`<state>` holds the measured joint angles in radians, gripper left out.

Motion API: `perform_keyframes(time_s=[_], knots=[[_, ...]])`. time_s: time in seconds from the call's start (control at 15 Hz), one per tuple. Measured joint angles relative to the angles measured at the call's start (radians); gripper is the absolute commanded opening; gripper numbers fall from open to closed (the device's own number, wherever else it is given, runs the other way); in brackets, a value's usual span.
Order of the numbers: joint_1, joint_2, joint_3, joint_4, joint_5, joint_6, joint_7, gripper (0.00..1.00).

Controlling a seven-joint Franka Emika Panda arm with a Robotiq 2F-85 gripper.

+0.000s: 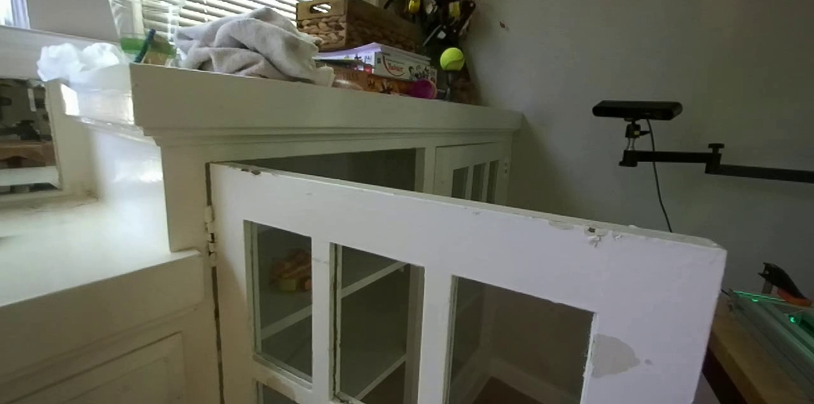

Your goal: Put the paper in the cabinet

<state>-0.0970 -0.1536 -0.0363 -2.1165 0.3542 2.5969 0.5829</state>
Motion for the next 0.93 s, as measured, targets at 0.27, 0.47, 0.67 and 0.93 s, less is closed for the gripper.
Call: perform_keyframes(time_s=[0.27, 0.47, 0.67, 0.93], knots=[[0.010, 0.085, -0.006, 0.043, 0.109, 0.106, -0.016, 1.00], [0.012, 0.147, -0.007, 0.078, 0.182, 0.161, -0.061, 1.00], [0.012, 0.195, -0.003, 0.110, 0.277, 0.196, -0.138, 1.00], [0.010, 0.229, -0.001, 0.144, 0.406, 0.203, -0.256, 1.00]])
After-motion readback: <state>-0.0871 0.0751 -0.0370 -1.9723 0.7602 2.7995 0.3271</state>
